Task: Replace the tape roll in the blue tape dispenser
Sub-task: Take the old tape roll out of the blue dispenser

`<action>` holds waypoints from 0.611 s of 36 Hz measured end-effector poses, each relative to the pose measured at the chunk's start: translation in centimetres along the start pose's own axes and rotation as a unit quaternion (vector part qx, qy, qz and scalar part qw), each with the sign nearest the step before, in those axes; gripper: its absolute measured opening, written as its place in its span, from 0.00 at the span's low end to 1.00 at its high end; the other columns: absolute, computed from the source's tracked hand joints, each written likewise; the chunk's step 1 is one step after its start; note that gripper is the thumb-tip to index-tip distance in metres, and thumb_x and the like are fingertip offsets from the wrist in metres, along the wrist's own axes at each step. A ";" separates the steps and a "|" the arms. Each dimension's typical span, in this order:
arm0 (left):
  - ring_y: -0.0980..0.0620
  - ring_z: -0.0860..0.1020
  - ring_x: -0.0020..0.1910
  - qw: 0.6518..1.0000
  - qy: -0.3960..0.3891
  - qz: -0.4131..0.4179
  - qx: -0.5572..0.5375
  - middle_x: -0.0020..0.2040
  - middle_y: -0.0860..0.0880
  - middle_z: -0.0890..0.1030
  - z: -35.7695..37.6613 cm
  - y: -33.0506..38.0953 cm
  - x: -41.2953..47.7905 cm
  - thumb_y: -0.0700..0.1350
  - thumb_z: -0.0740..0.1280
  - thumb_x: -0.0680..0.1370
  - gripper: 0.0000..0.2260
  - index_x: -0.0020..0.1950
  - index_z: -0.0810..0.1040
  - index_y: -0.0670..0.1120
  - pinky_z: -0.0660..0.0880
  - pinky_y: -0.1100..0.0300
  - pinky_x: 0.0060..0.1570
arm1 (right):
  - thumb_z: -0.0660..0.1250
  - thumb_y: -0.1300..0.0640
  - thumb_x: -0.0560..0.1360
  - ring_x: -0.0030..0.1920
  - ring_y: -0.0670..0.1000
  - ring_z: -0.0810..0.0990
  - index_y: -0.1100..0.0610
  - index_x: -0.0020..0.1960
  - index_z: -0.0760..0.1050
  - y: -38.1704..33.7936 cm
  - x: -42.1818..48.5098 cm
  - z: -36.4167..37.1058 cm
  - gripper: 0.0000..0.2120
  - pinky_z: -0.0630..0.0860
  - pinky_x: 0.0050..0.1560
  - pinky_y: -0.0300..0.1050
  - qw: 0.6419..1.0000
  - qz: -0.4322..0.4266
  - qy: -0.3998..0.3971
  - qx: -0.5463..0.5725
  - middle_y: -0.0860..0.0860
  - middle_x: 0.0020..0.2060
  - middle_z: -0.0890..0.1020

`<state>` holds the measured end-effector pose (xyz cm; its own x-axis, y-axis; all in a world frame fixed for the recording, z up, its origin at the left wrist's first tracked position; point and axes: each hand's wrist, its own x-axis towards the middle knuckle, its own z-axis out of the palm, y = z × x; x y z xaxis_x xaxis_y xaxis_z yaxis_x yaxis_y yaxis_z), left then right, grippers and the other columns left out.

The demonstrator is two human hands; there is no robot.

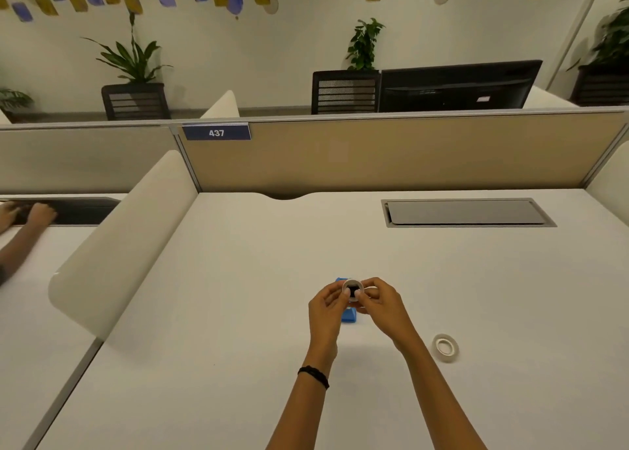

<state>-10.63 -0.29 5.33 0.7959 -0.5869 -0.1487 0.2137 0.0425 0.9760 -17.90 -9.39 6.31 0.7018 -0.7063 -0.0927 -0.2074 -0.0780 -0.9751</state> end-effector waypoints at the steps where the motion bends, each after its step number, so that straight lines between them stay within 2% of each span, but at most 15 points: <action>1: 0.54 0.83 0.48 1.000 0.008 0.006 0.004 0.48 0.49 0.84 0.0 -0.1 -0.1 0.43 0.69 0.75 0.06 0.50 0.81 0.50 0.78 0.69 0.42 | 0.65 0.56 0.76 0.45 0.54 0.84 0.57 0.48 0.72 0.1 -0.1 0.0 0.05 0.81 0.42 0.36 1.000 0.004 0.005 -0.005 0.57 0.43 0.83; 3: 0.55 0.83 0.46 1.000 0.026 0.012 0.011 0.46 0.50 0.84 0.1 -0.5 -0.3 0.43 0.69 0.75 0.05 0.48 0.81 0.51 0.78 0.69 0.41 | 0.66 0.56 0.75 0.45 0.55 0.85 0.58 0.47 0.72 0.3 -0.3 0.1 0.05 0.82 0.49 0.46 1.000 0.014 0.010 -0.018 0.59 0.44 0.84; 5: 0.52 0.83 0.47 0.999 0.042 0.008 0.017 0.47 0.47 0.84 0.1 -1.0 -0.5 0.43 0.69 0.74 0.06 0.51 0.81 0.48 0.79 0.65 0.46 | 0.67 0.56 0.75 0.45 0.56 0.85 0.59 0.46 0.72 0.5 -0.5 0.1 0.07 0.81 0.52 0.50 0.999 0.019 0.013 -0.031 0.61 0.45 0.84; 8: 0.48 0.83 0.47 0.998 0.049 0.004 0.027 0.47 0.44 0.84 0.2 -1.5 -0.6 0.42 0.69 0.75 0.08 0.53 0.81 0.43 0.79 0.60 0.49 | 0.67 0.57 0.74 0.44 0.55 0.85 0.60 0.46 0.72 0.7 -0.6 0.1 0.07 0.82 0.45 0.42 0.999 0.025 0.017 -0.037 0.62 0.45 0.85; 10: 0.48 0.83 0.45 0.998 0.049 0.006 0.034 0.46 0.45 0.84 0.3 -1.6 -0.5 0.42 0.69 0.75 0.07 0.52 0.81 0.43 0.78 0.64 0.45 | 0.68 0.57 0.74 0.43 0.56 0.85 0.60 0.46 0.72 0.7 -0.6 0.0 0.07 0.81 0.42 0.39 0.999 0.033 0.019 -0.037 0.62 0.46 0.85; 14: 0.55 0.82 0.42 0.998 0.052 0.008 0.041 0.43 0.50 0.83 0.5 -1.6 -0.5 0.41 0.68 0.75 0.06 0.50 0.82 0.46 0.77 0.71 0.36 | 0.68 0.56 0.73 0.43 0.56 0.85 0.60 0.45 0.72 0.7 -0.5 -0.1 0.08 0.81 0.42 0.40 0.998 0.038 0.026 -0.051 0.62 0.45 0.85; 17: 0.51 0.82 0.43 0.998 0.053 0.004 0.039 0.44 0.49 0.83 0.7 -1.8 -0.4 0.41 0.68 0.75 0.06 0.51 0.81 0.45 0.77 0.69 0.41 | 0.69 0.57 0.73 0.42 0.56 0.85 0.60 0.44 0.72 0.7 -0.4 -0.2 0.08 0.79 0.36 0.33 0.997 0.043 0.030 -0.053 0.62 0.45 0.85; 19: 0.48 0.82 0.44 0.998 0.057 0.002 0.038 0.46 0.47 0.83 0.8 -1.8 -0.4 0.40 0.68 0.75 0.07 0.52 0.81 0.43 0.77 0.66 0.44 | 0.68 0.58 0.73 0.42 0.56 0.85 0.60 0.44 0.72 0.7 -0.2 -0.2 0.07 0.80 0.38 0.35 0.997 0.043 0.036 -0.055 0.63 0.45 0.84; 22: 0.49 0.82 0.44 0.998 0.063 0.003 0.029 0.45 0.45 0.83 1.0 -1.8 -0.3 0.39 0.69 0.74 0.05 0.49 0.81 0.44 0.78 0.66 0.44 | 0.68 0.59 0.73 0.43 0.58 0.85 0.60 0.42 0.71 0.8 -0.1 -0.1 0.07 0.82 0.45 0.45 0.996 0.036 0.049 -0.070 0.64 0.45 0.84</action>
<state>-11.81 -0.98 3.81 0.8629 -0.4801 -0.1579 0.1785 -0.0028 0.9839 -18.24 -9.43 5.58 0.6125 -0.7789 -0.1350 -0.3535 -0.1171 -0.9281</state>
